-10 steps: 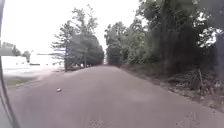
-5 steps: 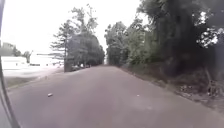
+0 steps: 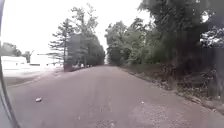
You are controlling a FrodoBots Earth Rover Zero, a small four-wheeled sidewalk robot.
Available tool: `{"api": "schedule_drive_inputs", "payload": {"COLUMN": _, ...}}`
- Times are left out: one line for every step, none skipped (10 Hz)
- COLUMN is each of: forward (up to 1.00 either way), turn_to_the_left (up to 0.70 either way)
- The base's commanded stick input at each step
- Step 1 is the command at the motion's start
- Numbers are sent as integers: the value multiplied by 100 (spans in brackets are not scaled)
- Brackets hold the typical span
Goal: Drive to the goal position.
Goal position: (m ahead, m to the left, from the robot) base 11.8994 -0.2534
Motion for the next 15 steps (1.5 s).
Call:
{"api": "schedule_drive_inputs", "payload": {"forward": 70, "turn_to_the_left": 0}}
{"api": "schedule_drive_inputs", "payload": {"forward": 70, "turn_to_the_left": 0}}
{"api": "schedule_drive_inputs", "payload": {"forward": 70, "turn_to_the_left": 0}}
{"api": "schedule_drive_inputs", "payload": {"forward": 70, "turn_to_the_left": 0}}
{"api": "schedule_drive_inputs", "payload": {"forward": 70, "turn_to_the_left": 0}}
{"api": "schedule_drive_inputs", "payload": {"forward": 70, "turn_to_the_left": 0}}
{"api": "schedule_drive_inputs", "payload": {"forward": 70, "turn_to_the_left": 0}}
{"api": "schedule_drive_inputs", "payload": {"forward": 70, "turn_to_the_left": 0}}
{"api": "schedule_drive_inputs", "payload": {"forward": 70, "turn_to_the_left": 0}}
{"api": "schedule_drive_inputs", "payload": {"forward": 70, "turn_to_the_left": 0}}
{"api": "schedule_drive_inputs", "payload": {"forward": 70, "turn_to_the_left": 0}}
{"api": "schedule_drive_inputs", "payload": {"forward": 70, "turn_to_the_left": 0}}
{"api": "schedule_drive_inputs", "payload": {"forward": 70, "turn_to_the_left": 0}}
{"api": "schedule_drive_inputs", "payload": {"forward": 70, "turn_to_the_left": 0}}
{"api": "schedule_drive_inputs", "payload": {"forward": 70, "turn_to_the_left": 0}}
